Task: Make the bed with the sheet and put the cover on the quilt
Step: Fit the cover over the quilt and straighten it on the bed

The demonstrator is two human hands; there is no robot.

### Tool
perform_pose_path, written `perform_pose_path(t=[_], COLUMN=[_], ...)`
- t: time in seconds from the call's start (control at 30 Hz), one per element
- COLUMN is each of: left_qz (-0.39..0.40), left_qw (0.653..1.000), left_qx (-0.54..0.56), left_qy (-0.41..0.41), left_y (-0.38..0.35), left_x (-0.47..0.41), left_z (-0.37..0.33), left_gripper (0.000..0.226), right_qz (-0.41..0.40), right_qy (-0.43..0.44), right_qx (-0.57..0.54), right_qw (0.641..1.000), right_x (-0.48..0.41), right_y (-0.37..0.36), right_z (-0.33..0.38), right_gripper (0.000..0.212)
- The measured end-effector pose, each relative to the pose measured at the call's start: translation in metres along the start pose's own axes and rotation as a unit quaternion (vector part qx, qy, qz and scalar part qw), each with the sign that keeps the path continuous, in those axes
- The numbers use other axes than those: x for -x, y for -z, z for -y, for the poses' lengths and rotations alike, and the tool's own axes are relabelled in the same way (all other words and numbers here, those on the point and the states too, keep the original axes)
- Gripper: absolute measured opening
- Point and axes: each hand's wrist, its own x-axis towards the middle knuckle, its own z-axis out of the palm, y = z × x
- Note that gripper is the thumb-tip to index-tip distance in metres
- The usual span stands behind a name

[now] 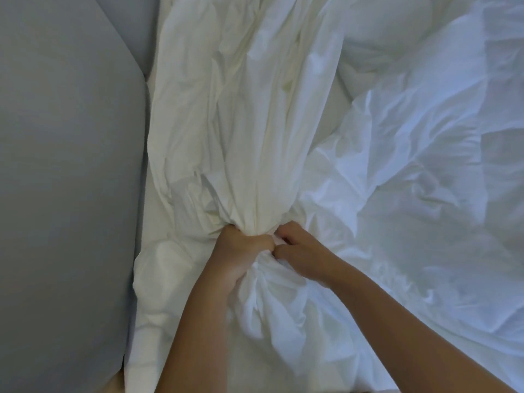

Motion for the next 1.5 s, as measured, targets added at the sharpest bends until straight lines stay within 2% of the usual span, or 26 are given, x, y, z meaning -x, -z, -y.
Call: perform_pose_path(t=[0.07, 0.13, 0.17, 0.23, 0.3, 0.37, 0.4, 0.43, 0.53, 0.57, 0.63, 0.7, 0.83, 0.93, 1.07, 1.1, 1.17, 1.23, 1.27, 1.37, 1.43, 1.5], left_qz=[0.049, 0.112, 0.14, 0.17, 0.175, 0.171, 0.167, 0.164, 0.112, 0.067, -0.025, -0.075, -0.077, -0.039, -0.07, -0.084, -0.101, -0.117, -0.129, -0.178, -0.184, -0.19], left_qw=[0.998, 0.991, 0.987, 0.983, 0.984, 0.985, 0.986, 0.986, 0.99, 0.993, 0.995, 0.991, 0.985, 0.985, 0.968, 0.959, 0.942, 0.932, 0.929, 0.929, 0.948, 0.956], left_qx=[0.047, 0.071, 0.085, 0.073, 0.006, -0.013, -0.001, 0.019, 0.079, 0.084, 0.07, 0.048, 0.044, 0.043, -0.116, -0.158, -0.211, -0.235, -0.24, -0.245, -0.21, -0.181], left_qy=[0.012, 0.011, 0.007, -0.011, -0.029, -0.026, -0.016, -0.01, -0.027, -0.038, -0.064, -0.096, -0.145, -0.162, -0.209, -0.221, -0.238, -0.25, -0.252, -0.211, -0.154, -0.131], left_y=[0.005, 0.006, 0.005, 0.002, -0.002, -0.003, -0.003, -0.003, -0.003, -0.004, -0.008, -0.013, -0.011, -0.01, -0.011, -0.011, -0.013, -0.017, -0.02, -0.028, -0.032, -0.037], left_x=[0.004, 0.011, 0.015, 0.02, 0.022, 0.021, 0.02, 0.018, 0.014, 0.011, 0.003, -0.001, -0.002, -0.003, -0.013, -0.016, -0.019, -0.017, -0.016, -0.008, 0.0, 0.005], left_z=[0.001, -0.001, -0.004, -0.008, -0.013, -0.015, -0.015, -0.013, -0.005, 0.001, 0.014, 0.023, 0.026, 0.017, 0.004, 0.0, -0.007, -0.013, -0.014, -0.009, -0.001, 0.006], left_gripper=[0.035, 0.043, 0.051, 0.065, 0.079, 0.098, 0.097, 0.086, 0.031, 0.022, 0.021, 0.016, 0.021, 0.027, 0.009, 0.011, 0.029, 0.043, 0.048, 0.053, 0.053, 0.055], right_qz=[0.071, 0.107, 0.114, 0.119, 0.097, 0.068, 0.049, 0.032, -0.013, -0.021, -0.015, -0.007, -0.004, 0.008, 0.02, 0.022, 0.032, 0.028, 0.018, -0.013, -0.013, -0.004], right_qy=[-0.021, -0.059, -0.07, -0.066, -0.077, -0.073, -0.072, -0.077, -0.113, -0.121, -0.132, -0.134, -0.123, -0.135, -0.132, -0.126, -0.109, -0.097, -0.092, -0.089, -0.099, -0.105], right_qx=[-0.093, -0.179, -0.2, -0.199, -0.205, -0.263, -0.299, -0.336, -0.415, -0.427, -0.43, -0.421, -0.407, -0.394, -0.379, -0.384, -0.4, -0.425, -0.435, -0.461, -0.472, -0.492], right_qw=[0.993, 0.976, 0.971, 0.97, 0.971, 0.96, 0.95, 0.938, 0.903, 0.896, 0.893, 0.897, 0.905, 0.909, 0.916, 0.914, 0.909, 0.899, 0.896, 0.883, 0.876, 0.864], right_x=[0.007, 0.01, 0.011, 0.011, 0.009, 0.009, 0.009, 0.011, 0.012, 0.013, 0.014, 0.014, 0.015, 0.014, 0.014, 0.015, 0.015, 0.015, 0.014, 0.015, 0.014, 0.013], right_y=[0.003, 0.005, 0.006, 0.009, 0.011, 0.014, 0.015, 0.014, 0.014, 0.014, 0.016, 0.017, 0.019, 0.017, 0.018, 0.018, 0.015, 0.009, 0.006, 0.0, 0.0, 0.001], right_z=[0.0, 0.0, 0.003, 0.008, 0.011, 0.007, 0.003, 0.0, -0.014, -0.016, -0.015, -0.013, -0.011, -0.008, -0.005, -0.006, -0.006, -0.007, -0.008, -0.007, -0.009, -0.013], right_gripper=[0.01, 0.047, 0.051, 0.031, 0.016, 0.02, 0.025, 0.031, 0.041, 0.041, 0.039, 0.036, 0.035, 0.03, 0.034, 0.035, 0.035, 0.053, 0.055, 0.037, 0.04, 0.041])
